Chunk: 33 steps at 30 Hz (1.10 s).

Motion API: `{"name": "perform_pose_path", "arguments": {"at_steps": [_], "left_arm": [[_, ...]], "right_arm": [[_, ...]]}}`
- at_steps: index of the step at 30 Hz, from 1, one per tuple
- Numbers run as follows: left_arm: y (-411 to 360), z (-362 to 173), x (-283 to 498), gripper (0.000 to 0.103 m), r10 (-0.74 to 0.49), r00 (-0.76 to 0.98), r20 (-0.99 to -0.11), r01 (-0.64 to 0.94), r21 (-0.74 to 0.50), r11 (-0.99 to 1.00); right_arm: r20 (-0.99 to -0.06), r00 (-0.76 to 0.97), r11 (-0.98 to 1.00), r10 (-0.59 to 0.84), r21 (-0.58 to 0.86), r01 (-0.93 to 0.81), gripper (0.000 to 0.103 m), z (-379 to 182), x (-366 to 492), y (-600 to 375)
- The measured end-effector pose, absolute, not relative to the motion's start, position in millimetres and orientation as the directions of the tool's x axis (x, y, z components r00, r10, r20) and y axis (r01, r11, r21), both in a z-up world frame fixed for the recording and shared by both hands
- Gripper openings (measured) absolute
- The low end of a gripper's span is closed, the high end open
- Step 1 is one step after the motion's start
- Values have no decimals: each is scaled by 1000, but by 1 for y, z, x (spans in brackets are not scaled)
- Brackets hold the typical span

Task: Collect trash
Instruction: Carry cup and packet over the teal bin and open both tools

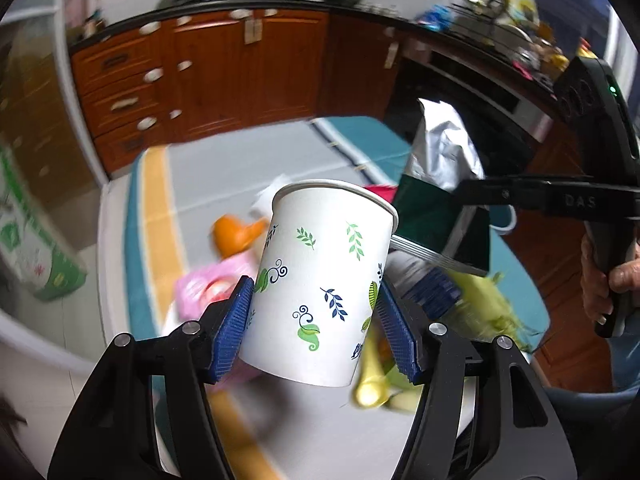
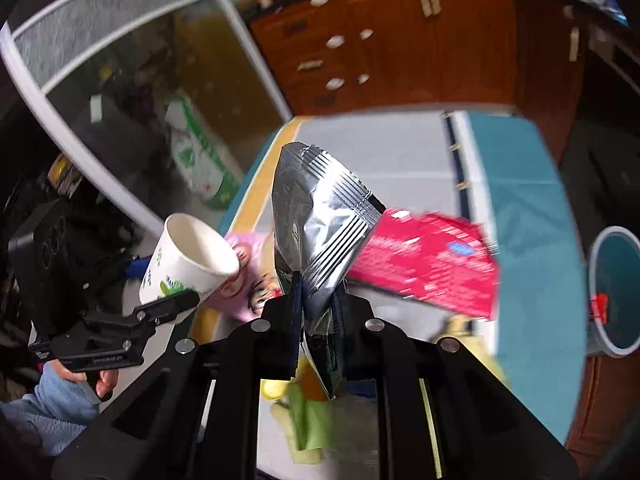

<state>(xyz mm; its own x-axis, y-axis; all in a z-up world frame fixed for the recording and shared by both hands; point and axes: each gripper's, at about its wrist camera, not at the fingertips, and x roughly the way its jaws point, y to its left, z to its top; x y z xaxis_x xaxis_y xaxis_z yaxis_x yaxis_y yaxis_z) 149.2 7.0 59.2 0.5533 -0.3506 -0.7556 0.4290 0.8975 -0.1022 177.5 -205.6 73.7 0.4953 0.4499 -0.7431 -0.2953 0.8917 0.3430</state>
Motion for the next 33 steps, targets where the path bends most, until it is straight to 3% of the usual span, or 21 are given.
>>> {"name": "perform_pose_path", "arguments": {"at_steps": [14, 20, 29, 33], "left_arm": [[-256, 65, 215, 63, -475, 334, -814, 720, -105, 686], [-379, 27, 245, 63, -475, 233, -848, 781, -128, 611], [-488, -42, 279, 63, -398, 140, -907, 819, -120, 561], [-507, -65, 292, 65, -365, 119, -923, 815, -119, 567]], "right_arm": [[-729, 665, 919, 165, 358, 165, 13, 48, 172, -458], [-768, 637, 871, 72, 359, 335, 13, 4, 179, -552], [-845, 533, 824, 51, 337, 456, 15, -61, 210, -622], [-855, 517, 823, 49, 328, 465, 27, -70, 221, -631]]}}
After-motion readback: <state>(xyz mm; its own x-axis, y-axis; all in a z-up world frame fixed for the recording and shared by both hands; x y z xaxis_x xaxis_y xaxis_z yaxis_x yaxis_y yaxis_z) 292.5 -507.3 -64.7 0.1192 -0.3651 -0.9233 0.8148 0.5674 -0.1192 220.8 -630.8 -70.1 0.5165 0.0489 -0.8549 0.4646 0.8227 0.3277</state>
